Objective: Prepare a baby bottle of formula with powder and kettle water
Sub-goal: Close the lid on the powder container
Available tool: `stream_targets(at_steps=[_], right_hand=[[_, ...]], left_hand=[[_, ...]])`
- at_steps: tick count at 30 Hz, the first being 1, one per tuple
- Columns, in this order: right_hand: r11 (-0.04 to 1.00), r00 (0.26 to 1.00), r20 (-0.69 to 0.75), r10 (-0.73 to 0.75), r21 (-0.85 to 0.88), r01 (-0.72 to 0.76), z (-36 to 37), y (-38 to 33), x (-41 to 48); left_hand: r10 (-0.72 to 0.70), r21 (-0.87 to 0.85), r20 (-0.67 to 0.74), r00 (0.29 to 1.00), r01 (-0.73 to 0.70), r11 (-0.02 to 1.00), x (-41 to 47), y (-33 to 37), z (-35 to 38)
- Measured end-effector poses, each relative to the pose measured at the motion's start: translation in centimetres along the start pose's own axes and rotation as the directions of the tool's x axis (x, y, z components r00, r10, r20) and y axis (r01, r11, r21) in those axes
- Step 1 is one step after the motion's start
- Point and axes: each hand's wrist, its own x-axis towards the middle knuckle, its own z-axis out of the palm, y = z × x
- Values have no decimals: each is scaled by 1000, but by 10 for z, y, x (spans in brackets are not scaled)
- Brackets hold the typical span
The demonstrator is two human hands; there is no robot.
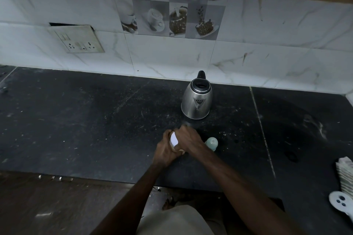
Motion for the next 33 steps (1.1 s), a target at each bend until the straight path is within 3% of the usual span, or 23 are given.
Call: stream_targets(at_steps=[6,11,13,16,20,23,25,28,33], right_hand=[[998,998,23,58,26,-59,7,-5,2],[956,983,65,174,230,-184,14,-1,-4],[934,985,47,164,314,-171,23,2,-7],[932,982,28,187,312,-186,30,8,-15],[894,955,-201,218,433,-113,30,32,-37],[799,825,-402,398,594,-96,41,61,-61],[728,777,-366,513,665,-167,49,77,-75],[590,766,-164,622,741,-321,65,93,-90],[427,825,29,565,845,-321,101,89,-91]], left_hand=[[-17,-36,15,1000,18,999,-4,5,2],[-30,-4,10,999,30,1000,-2,0,1],[-33,5,13,999,33,999,-1,-2,1],[-16,36,-4,1000,16,999,0,0,2],[-23,54,-80,997,27,998,6,7,6],[-23,72,-41,999,26,997,11,18,2],[-7,108,-24,1000,10,994,16,24,-1],[2,157,-14,1000,0,988,27,34,-5],[25,240,21,999,-29,970,51,44,-7]])
